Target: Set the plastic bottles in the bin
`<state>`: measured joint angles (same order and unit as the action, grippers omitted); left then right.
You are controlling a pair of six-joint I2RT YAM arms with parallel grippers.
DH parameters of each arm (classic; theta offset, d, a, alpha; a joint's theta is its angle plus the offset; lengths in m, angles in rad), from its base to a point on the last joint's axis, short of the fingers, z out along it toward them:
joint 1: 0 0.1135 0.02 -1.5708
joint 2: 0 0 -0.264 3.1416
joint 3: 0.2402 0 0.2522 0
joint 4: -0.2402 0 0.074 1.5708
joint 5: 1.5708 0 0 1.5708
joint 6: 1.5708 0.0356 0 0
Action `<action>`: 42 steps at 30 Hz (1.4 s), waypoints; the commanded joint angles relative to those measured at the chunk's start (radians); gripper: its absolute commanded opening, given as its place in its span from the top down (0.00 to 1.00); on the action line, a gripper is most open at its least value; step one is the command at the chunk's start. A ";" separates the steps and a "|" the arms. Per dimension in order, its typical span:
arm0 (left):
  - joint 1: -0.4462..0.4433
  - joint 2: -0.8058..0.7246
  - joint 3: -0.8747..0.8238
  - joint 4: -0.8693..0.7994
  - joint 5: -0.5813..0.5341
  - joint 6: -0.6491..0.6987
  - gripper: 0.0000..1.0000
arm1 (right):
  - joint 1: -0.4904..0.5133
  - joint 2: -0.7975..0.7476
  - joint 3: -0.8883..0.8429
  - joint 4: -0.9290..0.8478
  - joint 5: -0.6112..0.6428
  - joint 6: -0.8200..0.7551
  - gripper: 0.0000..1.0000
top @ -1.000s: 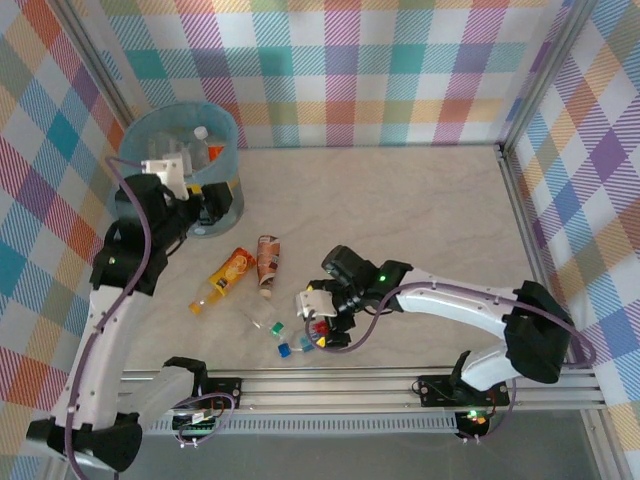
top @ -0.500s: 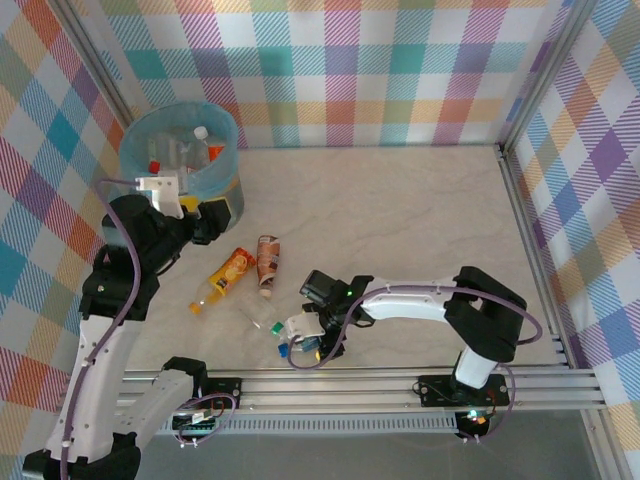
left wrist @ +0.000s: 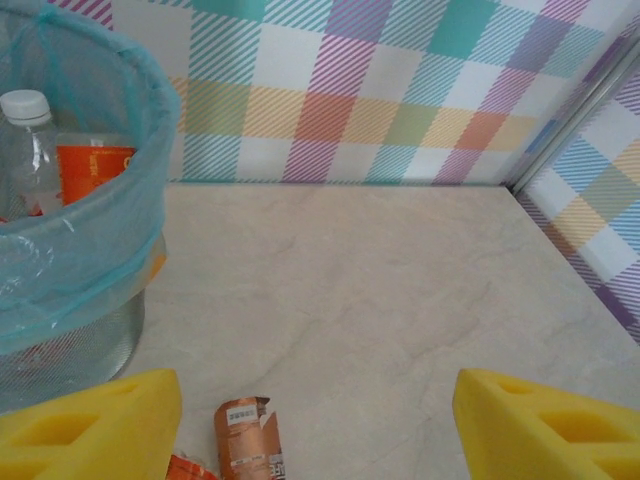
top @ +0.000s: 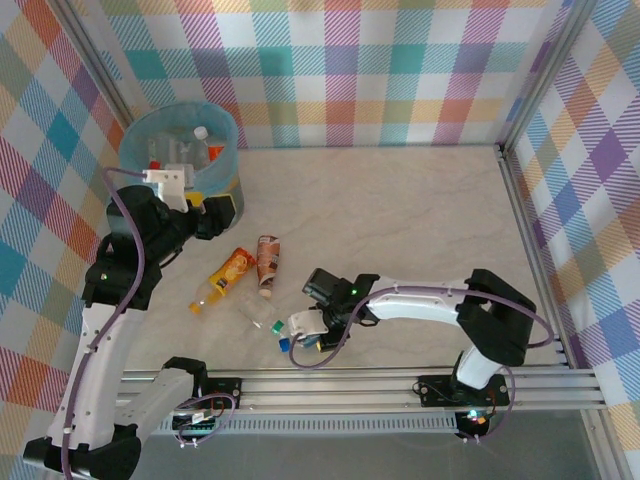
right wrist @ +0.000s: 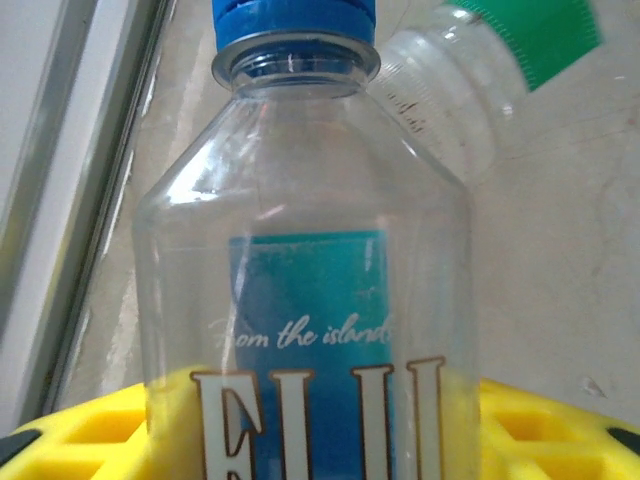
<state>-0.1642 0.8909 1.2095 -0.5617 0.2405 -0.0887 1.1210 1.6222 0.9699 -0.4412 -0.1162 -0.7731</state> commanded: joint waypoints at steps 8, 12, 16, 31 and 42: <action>-0.019 0.028 0.041 0.199 0.248 -0.037 0.27 | 0.001 -0.317 -0.122 -0.013 -0.045 0.183 0.46; -0.078 0.038 0.041 0.243 0.323 -0.038 0.27 | -0.045 -0.466 -0.163 0.040 -0.088 0.240 0.47; -0.148 0.036 0.004 0.339 0.386 -0.024 0.24 | -0.111 -0.583 -0.191 0.135 -0.117 0.276 0.47; -0.368 0.086 -0.027 0.427 0.596 0.077 0.10 | -0.302 -0.668 -0.090 0.399 -0.404 0.421 0.48; -0.469 0.088 0.007 0.293 0.651 0.246 0.19 | -0.306 -0.593 0.004 0.511 -0.520 0.492 0.47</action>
<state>-0.6159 0.9920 1.1831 -0.2501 0.8497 0.0990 0.8230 1.0183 0.9428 0.0048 -0.5671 -0.3130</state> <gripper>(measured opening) 0.819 0.532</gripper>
